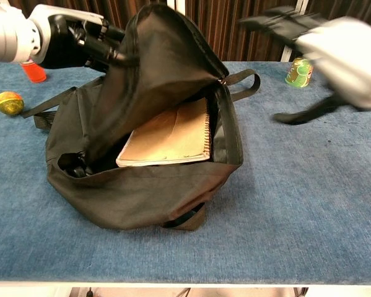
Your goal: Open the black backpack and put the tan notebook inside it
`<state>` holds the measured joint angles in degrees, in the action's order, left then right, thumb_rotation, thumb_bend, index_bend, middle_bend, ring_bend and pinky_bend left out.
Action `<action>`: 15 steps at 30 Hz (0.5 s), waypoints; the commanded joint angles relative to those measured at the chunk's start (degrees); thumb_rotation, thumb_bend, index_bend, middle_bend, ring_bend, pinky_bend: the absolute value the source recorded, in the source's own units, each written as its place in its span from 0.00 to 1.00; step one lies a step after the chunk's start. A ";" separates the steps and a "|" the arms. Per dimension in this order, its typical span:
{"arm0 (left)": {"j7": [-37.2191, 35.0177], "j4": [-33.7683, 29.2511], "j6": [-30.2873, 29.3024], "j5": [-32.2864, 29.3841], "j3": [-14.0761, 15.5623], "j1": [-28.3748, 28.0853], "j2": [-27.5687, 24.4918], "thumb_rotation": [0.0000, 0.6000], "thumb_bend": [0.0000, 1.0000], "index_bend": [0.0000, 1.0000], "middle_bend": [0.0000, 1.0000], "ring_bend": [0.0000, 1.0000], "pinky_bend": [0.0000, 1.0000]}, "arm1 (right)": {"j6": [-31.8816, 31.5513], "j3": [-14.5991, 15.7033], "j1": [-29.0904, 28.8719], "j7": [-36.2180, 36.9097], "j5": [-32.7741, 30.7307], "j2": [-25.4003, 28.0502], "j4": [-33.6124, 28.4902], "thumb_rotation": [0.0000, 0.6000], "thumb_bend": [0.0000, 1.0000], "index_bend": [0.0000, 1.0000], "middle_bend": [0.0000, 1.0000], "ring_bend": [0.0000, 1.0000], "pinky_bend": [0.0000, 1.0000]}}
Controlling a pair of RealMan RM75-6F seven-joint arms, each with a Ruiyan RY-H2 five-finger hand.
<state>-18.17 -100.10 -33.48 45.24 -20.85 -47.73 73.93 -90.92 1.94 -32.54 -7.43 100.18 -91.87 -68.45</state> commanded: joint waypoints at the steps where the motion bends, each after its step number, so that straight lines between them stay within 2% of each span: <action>1: 7.76 -2.94 -4.05 7.91 4.95 0.76 -2.27 1.00 0.20 0.30 0.37 0.29 0.30 | -7.44 3.69 7.68 -2.16 1.20 9.21 -6.74 1.00 0.03 0.00 0.16 0.01 0.21; 4: 11.98 -5.67 -9.62 13.52 7.52 3.17 -3.55 1.00 0.13 0.27 0.34 0.27 0.28 | -10.23 4.41 11.76 -1.14 -0.48 13.34 -8.15 1.00 0.03 0.00 0.17 0.01 0.22; 7: 14.75 -8.00 -16.63 19.09 9.72 6.91 -5.09 1.00 0.11 0.27 0.33 0.27 0.28 | -10.73 4.19 14.83 1.80 -3.82 16.60 -8.84 1.00 0.03 0.00 0.17 0.01 0.22; 11: 17.20 -9.17 -25.47 24.04 12.42 12.46 -8.10 1.00 0.11 0.28 0.34 0.27 0.28 | -8.30 3.56 17.46 6.73 -8.83 20.17 -9.96 1.00 0.05 0.00 0.17 0.02 0.23; 15: 17.57 -7.75 -33.70 26.37 14.22 18.22 -10.64 1.00 0.11 0.31 0.36 0.27 0.28 | -4.65 2.69 19.29 11.67 -13.63 23.07 -12.26 1.00 0.15 0.01 0.21 0.06 0.25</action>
<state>-2.06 -107.90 -62.14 69.12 -8.91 -33.85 65.82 -97.66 5.22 -14.75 1.82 88.96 -70.32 -79.24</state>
